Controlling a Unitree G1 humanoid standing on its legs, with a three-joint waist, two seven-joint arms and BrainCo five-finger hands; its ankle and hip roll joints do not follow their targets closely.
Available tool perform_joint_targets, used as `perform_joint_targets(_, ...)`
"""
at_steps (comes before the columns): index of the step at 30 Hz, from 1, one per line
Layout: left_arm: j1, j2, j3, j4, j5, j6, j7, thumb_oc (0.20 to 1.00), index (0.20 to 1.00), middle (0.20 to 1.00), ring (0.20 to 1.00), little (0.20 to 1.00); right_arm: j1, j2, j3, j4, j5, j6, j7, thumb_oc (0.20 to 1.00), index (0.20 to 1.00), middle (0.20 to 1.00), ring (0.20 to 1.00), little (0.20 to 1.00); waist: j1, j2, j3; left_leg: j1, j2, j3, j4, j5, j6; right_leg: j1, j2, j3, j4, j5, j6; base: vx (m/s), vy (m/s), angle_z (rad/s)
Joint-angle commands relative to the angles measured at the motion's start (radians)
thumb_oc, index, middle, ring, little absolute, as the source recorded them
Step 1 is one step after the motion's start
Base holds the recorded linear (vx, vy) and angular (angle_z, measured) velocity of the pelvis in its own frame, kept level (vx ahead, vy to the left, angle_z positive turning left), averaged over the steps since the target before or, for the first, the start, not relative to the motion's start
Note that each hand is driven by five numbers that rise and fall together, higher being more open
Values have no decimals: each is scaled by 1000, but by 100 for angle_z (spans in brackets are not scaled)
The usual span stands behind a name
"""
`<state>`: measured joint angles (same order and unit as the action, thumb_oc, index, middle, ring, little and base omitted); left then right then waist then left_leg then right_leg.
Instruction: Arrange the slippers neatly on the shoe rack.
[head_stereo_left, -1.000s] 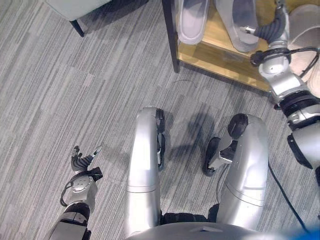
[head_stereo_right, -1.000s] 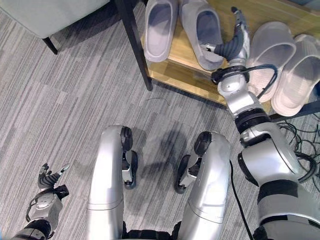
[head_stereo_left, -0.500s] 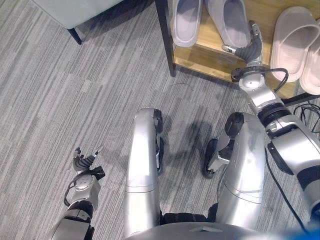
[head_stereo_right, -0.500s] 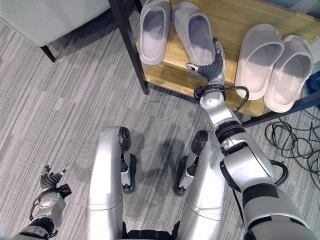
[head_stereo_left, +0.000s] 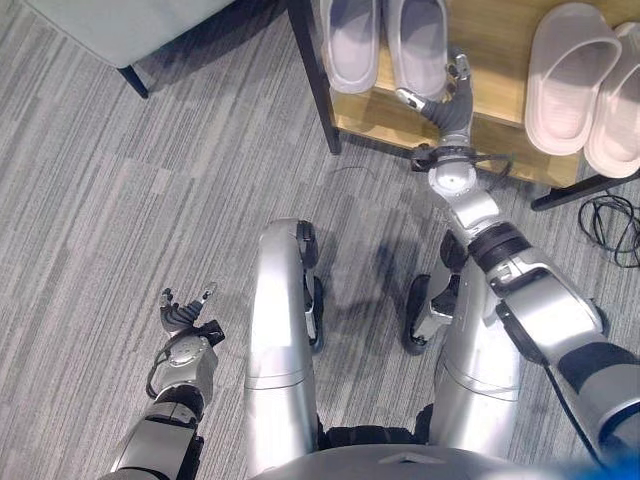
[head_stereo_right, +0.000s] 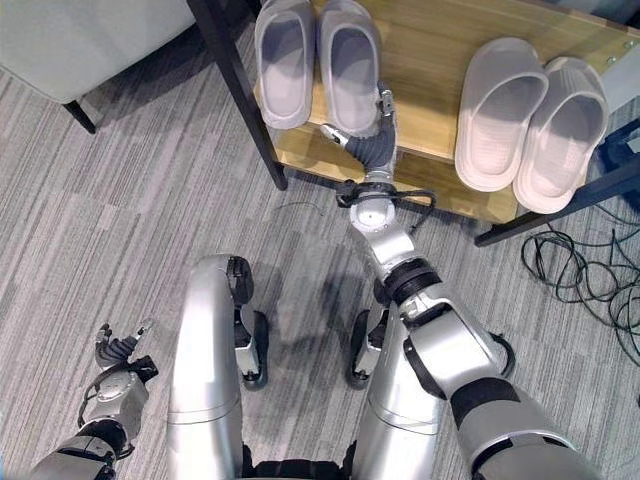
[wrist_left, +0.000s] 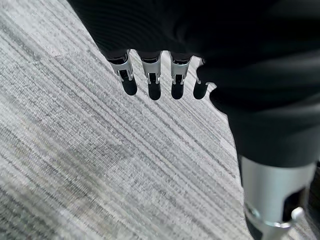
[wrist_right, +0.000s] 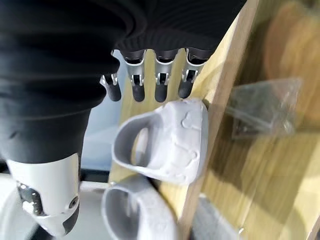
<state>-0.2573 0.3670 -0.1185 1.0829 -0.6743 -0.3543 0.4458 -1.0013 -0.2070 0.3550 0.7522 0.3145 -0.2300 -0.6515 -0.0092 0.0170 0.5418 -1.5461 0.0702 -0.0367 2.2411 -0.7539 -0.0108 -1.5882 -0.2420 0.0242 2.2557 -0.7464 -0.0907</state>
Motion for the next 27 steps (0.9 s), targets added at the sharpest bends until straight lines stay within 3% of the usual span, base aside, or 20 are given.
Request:
perform_joint_targets(1,59,31,-51,14,49,6,59,1000,1000,1000,1000,1000,-9,22,-22,-109,55,-116,-68,1000,1000,1000,1000,1000,41,-18,-22,-24,-69,-156,-96,33,-25,18,-12,168,19,-23,4,0,0,0)
perform_joint_targets(10,48,30,-32,6,105,11,107,1000,1000,1000,1000,1000,85,10,-45,-250,63,-149,-63,1000,1000,1000,1000,1000,32,-19,-22,-24,-72,-155,-87,37,-24,18,-10,172,22,-17,11,-7,-2,0)
perform_joint_targets(16,10,52,-22,-24,92,5,120,1000,1000,1000,1000,1000,51,-6,22,-206,64,-93,-12,1000,1000,1000,1000,1000,38,-21,-22,-24,-76,-160,-90,42,-27,18,-11,169,25,-17,11,0,0,0)
perform_joint_targets(27,10,33,-50,8,64,13,100,1000,1000,1000,1000,1000,-31,19,117,-112,138,-54,61,1000,1000,1000,1000,1000,58,-25,-22,-24,-76,-158,-115,44,-30,18,-8,171,10,-2,13,0,0,0)
